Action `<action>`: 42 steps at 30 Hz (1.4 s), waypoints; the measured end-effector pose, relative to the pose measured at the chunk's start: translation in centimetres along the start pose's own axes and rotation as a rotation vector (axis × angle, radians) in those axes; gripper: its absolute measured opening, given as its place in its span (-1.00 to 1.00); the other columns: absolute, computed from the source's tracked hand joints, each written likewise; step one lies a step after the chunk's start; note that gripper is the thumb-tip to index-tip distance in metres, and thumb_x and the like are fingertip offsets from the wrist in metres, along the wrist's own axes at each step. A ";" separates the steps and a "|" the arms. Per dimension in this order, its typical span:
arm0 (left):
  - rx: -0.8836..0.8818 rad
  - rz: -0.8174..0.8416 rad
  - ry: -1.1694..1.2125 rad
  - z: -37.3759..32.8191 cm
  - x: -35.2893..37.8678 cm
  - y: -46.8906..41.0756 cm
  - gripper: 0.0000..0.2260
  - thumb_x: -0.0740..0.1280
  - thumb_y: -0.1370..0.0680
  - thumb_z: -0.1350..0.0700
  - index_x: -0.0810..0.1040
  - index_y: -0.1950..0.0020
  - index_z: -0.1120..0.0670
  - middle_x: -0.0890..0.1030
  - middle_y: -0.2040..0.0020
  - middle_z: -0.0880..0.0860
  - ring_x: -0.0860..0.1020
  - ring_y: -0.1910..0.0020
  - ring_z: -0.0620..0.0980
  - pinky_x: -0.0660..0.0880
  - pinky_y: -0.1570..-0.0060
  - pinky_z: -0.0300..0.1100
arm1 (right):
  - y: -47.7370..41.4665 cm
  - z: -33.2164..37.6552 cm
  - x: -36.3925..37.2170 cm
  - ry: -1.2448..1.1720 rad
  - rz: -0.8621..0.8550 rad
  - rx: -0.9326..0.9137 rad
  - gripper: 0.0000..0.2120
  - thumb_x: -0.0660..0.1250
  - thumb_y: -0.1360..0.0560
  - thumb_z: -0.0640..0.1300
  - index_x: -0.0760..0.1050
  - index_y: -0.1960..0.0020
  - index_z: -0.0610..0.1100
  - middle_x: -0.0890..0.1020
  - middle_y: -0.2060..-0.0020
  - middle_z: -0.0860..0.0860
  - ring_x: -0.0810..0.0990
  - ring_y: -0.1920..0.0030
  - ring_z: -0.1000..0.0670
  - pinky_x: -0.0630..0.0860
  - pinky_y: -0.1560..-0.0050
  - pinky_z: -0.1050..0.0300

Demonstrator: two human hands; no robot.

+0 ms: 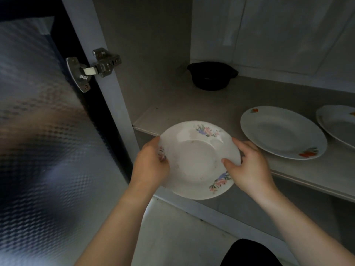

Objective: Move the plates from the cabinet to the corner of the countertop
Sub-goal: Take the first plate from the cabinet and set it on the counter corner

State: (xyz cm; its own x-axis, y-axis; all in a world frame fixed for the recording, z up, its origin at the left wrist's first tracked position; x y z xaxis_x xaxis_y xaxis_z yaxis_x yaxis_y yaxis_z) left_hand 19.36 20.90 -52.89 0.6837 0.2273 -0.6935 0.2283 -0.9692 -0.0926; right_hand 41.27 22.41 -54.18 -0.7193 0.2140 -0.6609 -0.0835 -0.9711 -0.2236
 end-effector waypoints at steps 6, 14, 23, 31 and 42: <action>-0.056 0.023 -0.058 1.2 -1.1 1.5 -0.57 0.30 -0.40 0.28 0.49 -0.24 -0.01 0.63 -0.09 0.04 0.54 -0.11 0.10 0.32 0.10 -0.28 | 1.6 0.6 0.0 -0.031 0.054 0.021 -0.46 0.45 -0.33 -0.27 0.47 -0.29 -0.05 0.44 0.01 0.06 0.57 -0.02 -0.04 0.43 -0.06 0.19; -0.220 0.111 -0.033 -1.4 -6.0 4.6 -0.59 0.28 -0.43 0.26 0.49 -0.26 0.02 0.60 -0.13 0.06 0.53 -0.13 0.12 0.26 0.16 -0.29 | 3.8 6.3 -3.7 0.116 0.203 0.109 -0.49 0.43 -0.35 -0.24 0.47 -0.29 -0.11 0.52 -0.06 -0.06 0.53 -0.09 -0.08 0.43 -0.05 0.17; -0.514 0.183 -0.117 -9.4 -21.2 11.5 -0.54 0.30 -0.43 0.24 0.42 -0.31 0.01 0.57 -0.18 0.06 0.50 -0.16 0.15 0.41 0.00 -0.13 | 7.6 20.7 -12.6 0.093 0.497 0.222 -0.52 0.39 -0.41 -0.25 0.43 -0.32 -0.08 0.48 -0.12 0.01 0.48 -0.12 0.00 0.38 -0.08 0.20; -0.592 0.108 -0.078 -21.9 -35.9 18.0 -0.57 0.30 -0.39 0.26 0.49 -0.22 -0.06 0.59 0.00 -0.08 0.50 0.04 0.00 0.48 0.12 -0.16 | 9.6 33.1 -25.9 0.058 0.592 0.183 -0.47 0.36 -0.45 -0.18 0.34 -0.40 -0.07 0.46 -0.23 0.04 0.45 -0.19 0.06 0.38 -0.06 0.26; -0.570 -0.148 0.231 -31.3 -46.2 24.2 -0.54 0.36 -0.33 0.31 0.54 -0.15 -0.09 0.58 0.06 -0.13 0.57 0.23 -0.16 0.51 0.42 -0.29 | 11.2 42.7 -37.1 -0.142 0.522 0.075 -0.48 0.42 -0.40 -0.15 0.40 -0.32 0.03 0.52 -0.06 0.12 0.60 -0.04 0.00 0.61 0.01 -0.02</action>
State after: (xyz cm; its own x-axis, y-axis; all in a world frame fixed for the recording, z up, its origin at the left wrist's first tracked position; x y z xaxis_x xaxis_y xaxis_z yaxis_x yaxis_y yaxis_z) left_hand 15.04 -10.08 -0.75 0.7344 0.4312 -0.5241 0.6213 -0.7379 0.2636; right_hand 37.59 -0.93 -1.62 -0.7640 -0.3095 -0.5662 0.2644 -0.9506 0.1628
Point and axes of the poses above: each hand's wrist, its own y-axis away from the middle knuckle, its own x-axis out of the palm, z = x × y, the point moved 4 cm from there along -y, towards the middle knuckle
